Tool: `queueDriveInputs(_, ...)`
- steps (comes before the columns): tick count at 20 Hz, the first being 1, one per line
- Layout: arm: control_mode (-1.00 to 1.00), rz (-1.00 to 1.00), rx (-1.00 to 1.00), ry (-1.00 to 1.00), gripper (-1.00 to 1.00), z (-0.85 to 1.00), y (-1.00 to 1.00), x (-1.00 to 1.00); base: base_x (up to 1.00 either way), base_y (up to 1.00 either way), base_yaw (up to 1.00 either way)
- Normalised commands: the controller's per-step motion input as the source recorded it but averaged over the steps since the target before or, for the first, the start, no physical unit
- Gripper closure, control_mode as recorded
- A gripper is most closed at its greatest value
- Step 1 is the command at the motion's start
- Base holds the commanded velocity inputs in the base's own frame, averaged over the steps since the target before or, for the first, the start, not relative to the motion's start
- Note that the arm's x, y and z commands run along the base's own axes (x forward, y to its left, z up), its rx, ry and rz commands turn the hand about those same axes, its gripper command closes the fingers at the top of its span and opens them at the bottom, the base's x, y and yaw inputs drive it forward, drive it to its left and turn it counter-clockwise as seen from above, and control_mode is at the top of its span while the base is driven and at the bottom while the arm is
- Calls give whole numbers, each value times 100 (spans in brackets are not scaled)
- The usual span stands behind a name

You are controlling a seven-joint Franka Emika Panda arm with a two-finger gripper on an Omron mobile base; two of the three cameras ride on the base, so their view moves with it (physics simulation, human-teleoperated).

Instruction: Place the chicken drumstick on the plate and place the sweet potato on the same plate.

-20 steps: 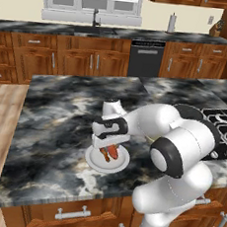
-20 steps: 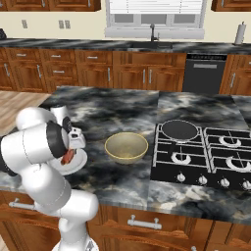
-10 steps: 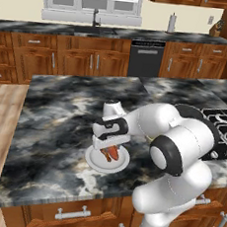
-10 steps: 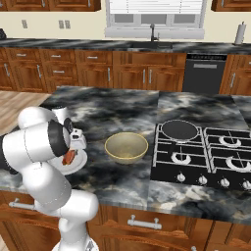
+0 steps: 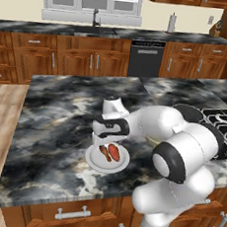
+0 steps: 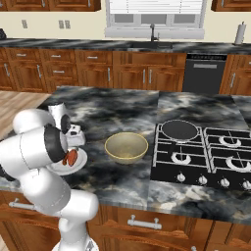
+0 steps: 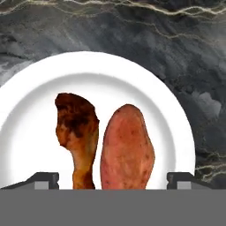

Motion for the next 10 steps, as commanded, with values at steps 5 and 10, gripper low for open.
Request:
queueDriveInputs(5, -100, -2, 0, -21, -100, 68, 0, -63, 0, 0, 0)
queueDriveInputs(10, -100, -11, 2, -20, -100, 69, -13, -67, 0, 0, 0)
